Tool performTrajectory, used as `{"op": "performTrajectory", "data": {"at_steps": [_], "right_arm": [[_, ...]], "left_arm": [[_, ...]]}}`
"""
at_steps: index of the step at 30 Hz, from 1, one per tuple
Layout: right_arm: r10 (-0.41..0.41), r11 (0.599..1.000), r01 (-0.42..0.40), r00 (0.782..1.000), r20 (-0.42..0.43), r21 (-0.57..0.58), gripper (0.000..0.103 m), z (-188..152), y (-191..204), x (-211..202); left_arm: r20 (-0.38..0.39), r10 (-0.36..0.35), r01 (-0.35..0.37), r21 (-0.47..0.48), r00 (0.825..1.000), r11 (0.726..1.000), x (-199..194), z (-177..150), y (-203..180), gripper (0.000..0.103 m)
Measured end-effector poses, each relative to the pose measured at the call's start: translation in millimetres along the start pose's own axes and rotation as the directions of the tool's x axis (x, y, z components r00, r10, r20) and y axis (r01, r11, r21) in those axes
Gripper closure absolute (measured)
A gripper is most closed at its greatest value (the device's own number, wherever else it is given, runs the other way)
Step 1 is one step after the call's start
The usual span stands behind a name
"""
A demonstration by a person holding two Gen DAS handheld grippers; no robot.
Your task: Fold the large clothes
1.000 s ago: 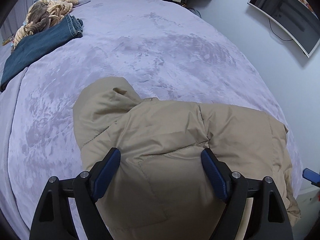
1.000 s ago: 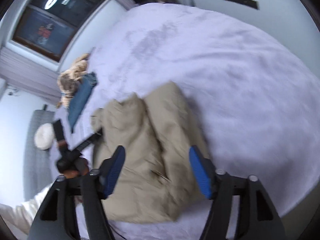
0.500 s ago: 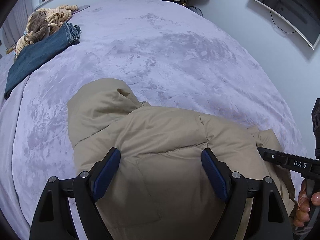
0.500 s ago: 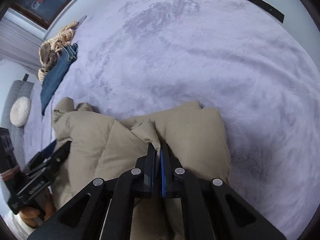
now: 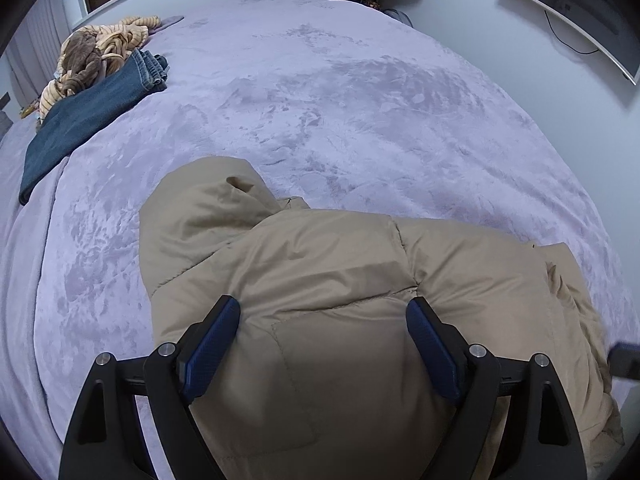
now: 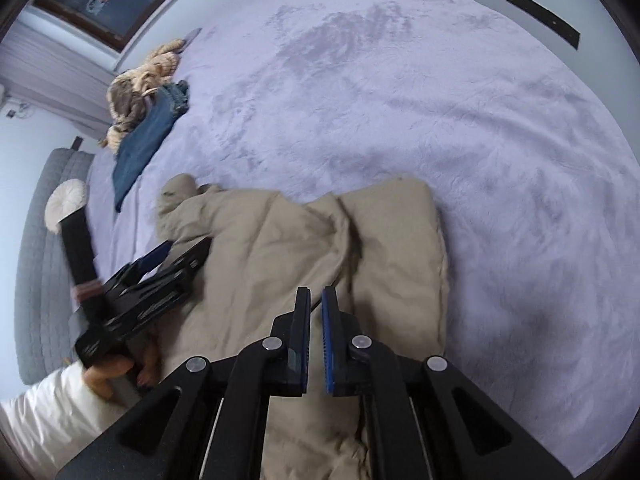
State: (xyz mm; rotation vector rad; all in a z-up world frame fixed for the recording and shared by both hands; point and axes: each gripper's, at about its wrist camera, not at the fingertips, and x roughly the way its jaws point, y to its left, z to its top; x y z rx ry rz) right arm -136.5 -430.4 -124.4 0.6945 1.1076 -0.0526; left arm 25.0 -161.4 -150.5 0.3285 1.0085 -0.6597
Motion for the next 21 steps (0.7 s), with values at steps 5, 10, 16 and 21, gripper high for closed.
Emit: {"op": "performTrajectory", "data": {"at_steps": [5, 10, 16, 21], "right_arm": [[-0.024, 0.998, 0.018, 0.994, -0.102, -0.054, 0.097, -44, 6, 6], [-0.023, 1.000, 0.020, 0.987, -0.160, -0.022, 0.097, -60, -5, 19], [-0.006, 1.000, 0.004, 0.982, -0.190, -0.011, 0.097, -66, -13, 25], [-0.014, 1.000, 0.012, 0.967, -0.253, -0.010, 0.097, -77, -20, 41]], "left_arm": [[-0.026, 0.017, -0.017, -0.010, 1.000, 1.000, -15, 1, 5, 0.016], [-0.033, -0.028, 0.026, -0.061, 0.999, 0.998, -59, -20, 21, 0.016], [-0.114, -0.049, 0.036, -0.112, 0.992, 0.993, -84, -85, 22, 0.016], [-0.168, -0.053, 0.016, -0.210, 0.984, 0.977, -81, -115, 19, 0.006]]}}
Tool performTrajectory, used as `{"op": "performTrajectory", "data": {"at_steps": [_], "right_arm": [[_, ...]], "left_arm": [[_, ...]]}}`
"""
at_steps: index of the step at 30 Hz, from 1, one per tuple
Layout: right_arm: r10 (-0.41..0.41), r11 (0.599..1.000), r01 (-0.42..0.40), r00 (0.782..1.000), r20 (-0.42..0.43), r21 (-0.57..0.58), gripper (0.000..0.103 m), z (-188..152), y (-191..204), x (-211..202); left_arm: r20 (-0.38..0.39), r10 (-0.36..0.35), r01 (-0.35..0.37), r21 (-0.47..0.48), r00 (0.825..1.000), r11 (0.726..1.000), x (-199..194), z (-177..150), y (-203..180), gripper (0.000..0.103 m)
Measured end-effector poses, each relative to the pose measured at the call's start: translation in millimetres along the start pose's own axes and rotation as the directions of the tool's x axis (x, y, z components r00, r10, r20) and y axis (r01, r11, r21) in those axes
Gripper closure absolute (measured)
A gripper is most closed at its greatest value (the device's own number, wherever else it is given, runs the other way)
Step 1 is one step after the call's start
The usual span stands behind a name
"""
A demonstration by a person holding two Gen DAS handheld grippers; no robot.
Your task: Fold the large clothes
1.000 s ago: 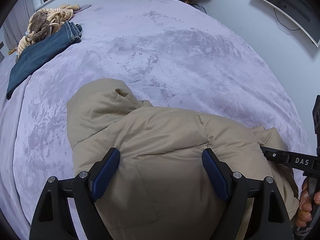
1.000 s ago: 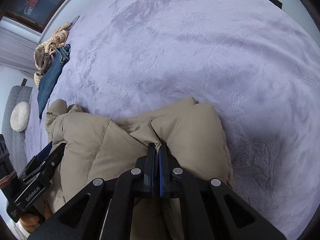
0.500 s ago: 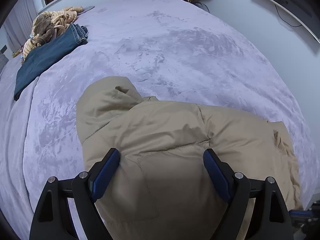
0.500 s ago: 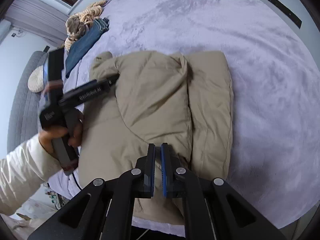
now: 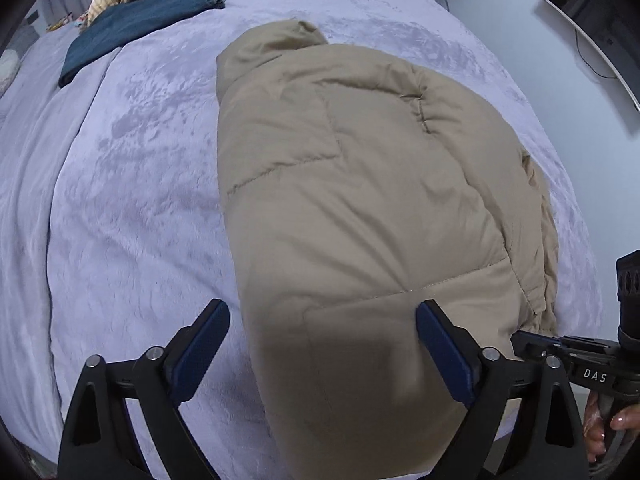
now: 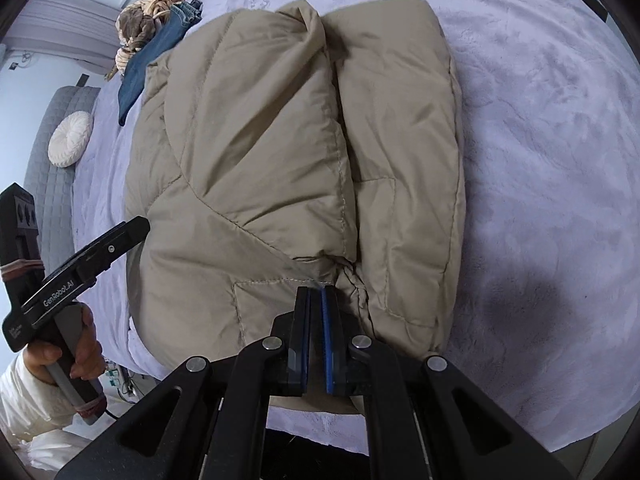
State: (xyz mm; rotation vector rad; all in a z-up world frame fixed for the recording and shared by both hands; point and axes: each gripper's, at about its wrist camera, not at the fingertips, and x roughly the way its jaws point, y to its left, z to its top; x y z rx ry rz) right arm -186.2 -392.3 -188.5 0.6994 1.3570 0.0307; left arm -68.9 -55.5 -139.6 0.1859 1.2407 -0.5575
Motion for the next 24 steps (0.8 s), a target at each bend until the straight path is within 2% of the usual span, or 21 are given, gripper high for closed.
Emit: {"op": "performTrajectory", "data": {"at_steps": [2, 6, 15, 17, 20, 22, 24], "right_arm": [[0.007, 1.000, -0.007, 1.000, -0.016, 0.020, 0.097, 0, -3, 5], [0.006, 0.999, -0.006, 1.000, -0.015, 0.031, 0.097, 1, -3, 3], [-0.026, 0.996, 0.021, 0.998, 0.057, 0.084, 0.093, -8, 2, -22], [-0.030, 0.996, 0.024, 0.997, 0.071, 0.082, 0.081, -11, 4, -27], [-0.048, 0.996, 0.041, 0.995, 0.092, 0.077, 0.069, -16, 12, -33], [-0.052, 0.996, 0.044, 0.993, 0.105, 0.073, 0.062, -20, 18, -36], [-0.059, 0.996, 0.051, 0.991, 0.118, 0.068, 0.055, -22, 25, -39]], "left_arm": [[-0.014, 0.001, -0.001, -0.016, 1.000, 1.000, 0, -3, -1, 0.006], [-0.018, 0.019, -0.019, 0.015, 1.000, 1.000, -8, -4, -4, 0.006], [-0.033, -0.004, 0.005, 0.030, 0.999, 1.000, -15, -11, 0, 0.006], [-0.034, -0.011, 0.011, 0.022, 0.999, 1.000, -19, -14, 2, 0.006], [-0.034, -0.019, 0.019, 0.008, 0.999, 1.000, -24, -20, 7, 0.006], [-0.026, -0.013, 0.013, 0.011, 1.000, 1.000, -28, -24, 9, 0.000], [-0.013, -0.002, 0.003, 0.023, 1.000, 1.000, -33, -27, 11, 0.000]]}}
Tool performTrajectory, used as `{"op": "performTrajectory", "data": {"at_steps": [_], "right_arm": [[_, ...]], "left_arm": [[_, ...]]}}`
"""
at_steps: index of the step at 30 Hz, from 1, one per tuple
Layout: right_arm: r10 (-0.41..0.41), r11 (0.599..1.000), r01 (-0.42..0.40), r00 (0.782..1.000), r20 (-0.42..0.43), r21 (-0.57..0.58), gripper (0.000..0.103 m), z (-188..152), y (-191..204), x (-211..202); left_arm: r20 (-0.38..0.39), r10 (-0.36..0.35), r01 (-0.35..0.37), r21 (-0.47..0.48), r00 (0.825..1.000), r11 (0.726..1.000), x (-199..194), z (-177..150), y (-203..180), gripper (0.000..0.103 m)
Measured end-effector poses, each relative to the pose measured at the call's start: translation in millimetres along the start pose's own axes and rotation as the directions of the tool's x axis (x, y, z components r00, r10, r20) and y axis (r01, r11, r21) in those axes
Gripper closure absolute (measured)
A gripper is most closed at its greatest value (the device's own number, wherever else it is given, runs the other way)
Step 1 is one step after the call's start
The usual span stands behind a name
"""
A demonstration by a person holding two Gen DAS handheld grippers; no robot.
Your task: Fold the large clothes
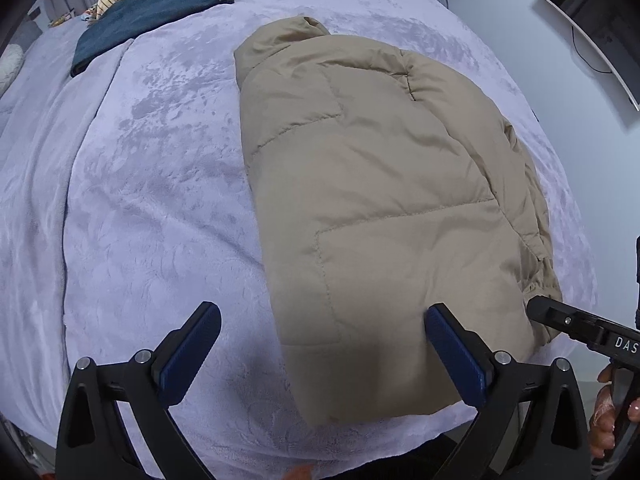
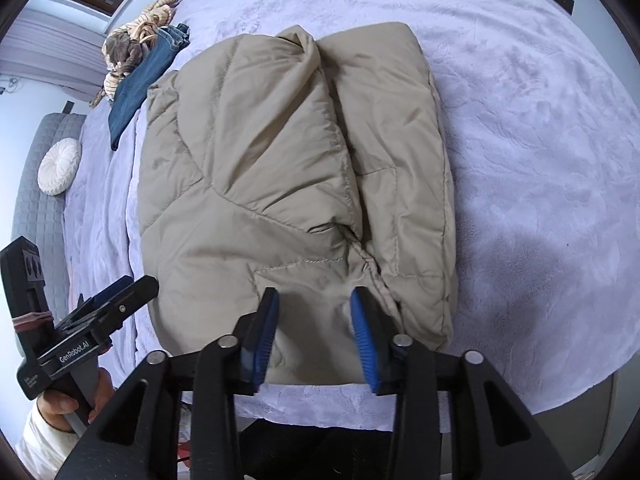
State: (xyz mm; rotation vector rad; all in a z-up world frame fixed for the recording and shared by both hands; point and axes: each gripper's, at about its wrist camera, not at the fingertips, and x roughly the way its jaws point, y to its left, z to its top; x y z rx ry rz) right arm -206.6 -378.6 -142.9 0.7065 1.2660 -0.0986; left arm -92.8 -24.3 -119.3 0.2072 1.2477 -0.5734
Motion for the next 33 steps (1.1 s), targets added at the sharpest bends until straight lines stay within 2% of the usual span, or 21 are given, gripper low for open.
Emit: {"op": "performTrajectory", "data": {"at_steps": [6, 11, 14, 15, 19, 24, 27, 33], "right_arm": [[-0.017, 1.000, 0.017, 0.999, 0.030, 0.010, 0.046, -11, 11, -4], [-0.024, 0.999, 0.022, 0.997, 0.072, 0.024, 0.034, -25, 17, -11], [-0.011, 1.000, 0.008, 0.995, 0.104, 0.028, 0.023, -29, 21, -18], [-0.010, 1.000, 0.007, 0.994, 0.112, 0.030, 0.023, -29, 22, -20], [-0.020, 0.999, 0.014, 0.991, 0.135, 0.040, 0.023, -15, 17, -30], [-0.018, 0.999, 0.010, 0.988, 0.156, 0.046, 0.015, 16, -1, -40], [-0.005, 0.998, -0.002, 0.993, 0.121, 0.059, 0.014, 38, -18, -35], [0.072, 0.992, -0.079, 0.995, 0.069, 0.097, 0.014, 84, -56, -12]], "left_arm": [[0.010, -0.004, 0.004, 0.030, 1.000, 1.000, -8, -12, 5, 0.000], [0.010, -0.024, 0.024, 0.031, 1.000, 0.999, -13, -24, 14, 0.000], [0.016, -0.006, 0.005, 0.032, 1.000, 0.999, -16, -26, 20, 0.000], [0.016, -0.003, 0.003, 0.025, 1.000, 1.000, -17, -25, 23, 0.000], [0.031, -0.022, 0.022, -0.014, 0.999, 1.000, -21, -15, 34, 0.000], [0.030, -0.038, 0.040, -0.064, 0.999, 0.997, -9, 8, 39, 0.000], [0.029, -0.066, 0.069, -0.125, 0.997, 0.990, 1, 22, 41, 0.000], [0.018, -0.139, 0.140, -0.209, 0.990, 0.968, 29, 48, 47, 0.000]]}}
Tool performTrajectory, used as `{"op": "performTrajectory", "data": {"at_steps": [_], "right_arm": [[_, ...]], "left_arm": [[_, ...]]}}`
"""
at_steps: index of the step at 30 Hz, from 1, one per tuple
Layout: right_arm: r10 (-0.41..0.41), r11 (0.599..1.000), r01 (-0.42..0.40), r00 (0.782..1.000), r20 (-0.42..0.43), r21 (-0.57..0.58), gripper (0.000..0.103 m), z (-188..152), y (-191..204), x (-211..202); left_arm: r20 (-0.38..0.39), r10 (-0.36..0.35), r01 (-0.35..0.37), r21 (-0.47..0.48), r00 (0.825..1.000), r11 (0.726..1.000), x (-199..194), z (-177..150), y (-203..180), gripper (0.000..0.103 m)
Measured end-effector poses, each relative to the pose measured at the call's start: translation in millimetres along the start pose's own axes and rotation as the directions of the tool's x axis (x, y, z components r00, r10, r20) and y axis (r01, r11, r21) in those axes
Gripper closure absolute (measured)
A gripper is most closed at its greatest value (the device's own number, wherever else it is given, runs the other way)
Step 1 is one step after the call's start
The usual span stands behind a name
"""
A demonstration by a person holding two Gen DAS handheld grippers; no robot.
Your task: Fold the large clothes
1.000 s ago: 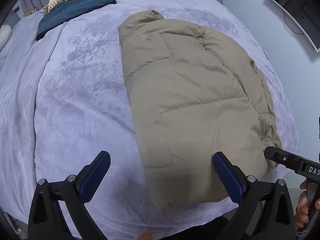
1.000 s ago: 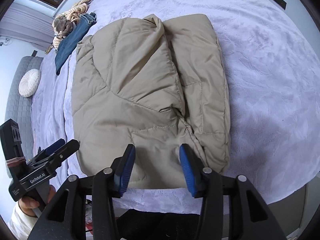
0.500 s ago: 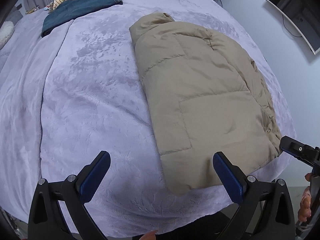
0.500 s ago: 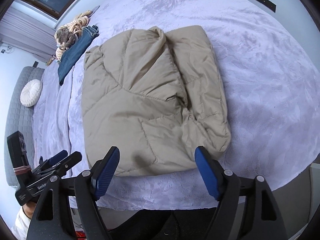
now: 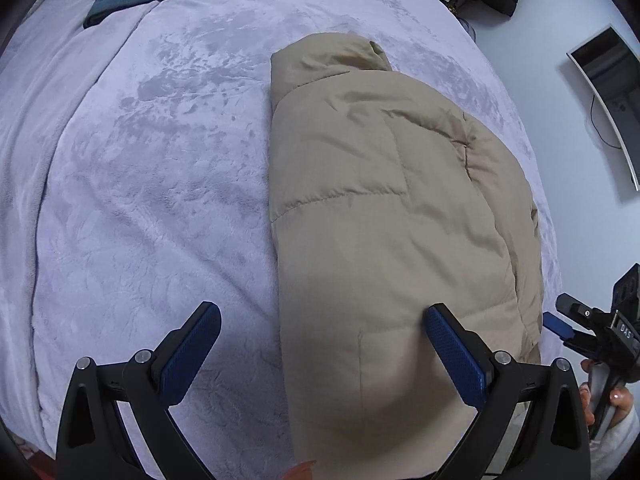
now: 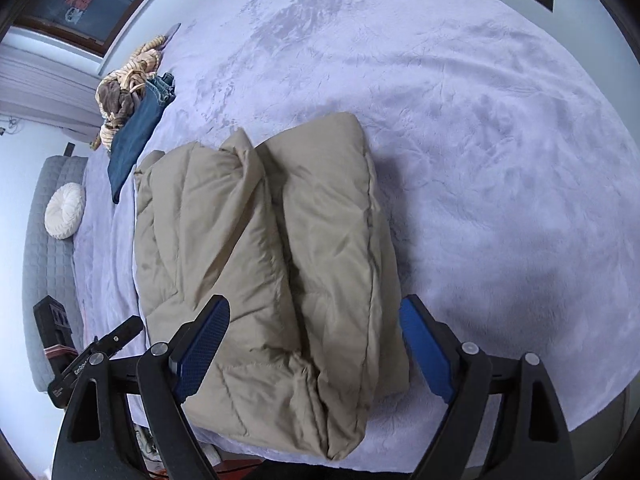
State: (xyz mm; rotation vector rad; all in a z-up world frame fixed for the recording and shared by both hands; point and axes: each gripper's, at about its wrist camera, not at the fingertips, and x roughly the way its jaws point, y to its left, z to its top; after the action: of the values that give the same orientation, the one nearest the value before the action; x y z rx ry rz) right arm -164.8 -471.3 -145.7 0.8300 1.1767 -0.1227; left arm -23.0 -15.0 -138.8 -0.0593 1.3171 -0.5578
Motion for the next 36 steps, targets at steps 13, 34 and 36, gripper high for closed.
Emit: {"op": "performTrajectory", "data": {"at_steps": [13, 34, 36], "right_arm": [[0.306, 0.935, -0.286, 0.949, -0.072, 0.208, 0.000, 52, -64, 72], [0.237, 0.940, -0.303, 0.912, -0.336, -0.159, 0.000, 77, 25, 124], [0.254, 0.936, -0.322, 0.896, -0.363, -0.139, 0.000, 78, 22, 136]], "left_arm": [[-0.040, -0.187, 0.183, -0.094, 0.982, 0.979, 41, 25, 3, 0.000], [-0.105, -0.427, 0.412, -0.137, 0.898, 0.901, 100, 74, 8, 0.000], [-0.120, -0.480, 0.457, -0.175, 0.869, 0.872, 113, 76, 11, 0.000]]}}
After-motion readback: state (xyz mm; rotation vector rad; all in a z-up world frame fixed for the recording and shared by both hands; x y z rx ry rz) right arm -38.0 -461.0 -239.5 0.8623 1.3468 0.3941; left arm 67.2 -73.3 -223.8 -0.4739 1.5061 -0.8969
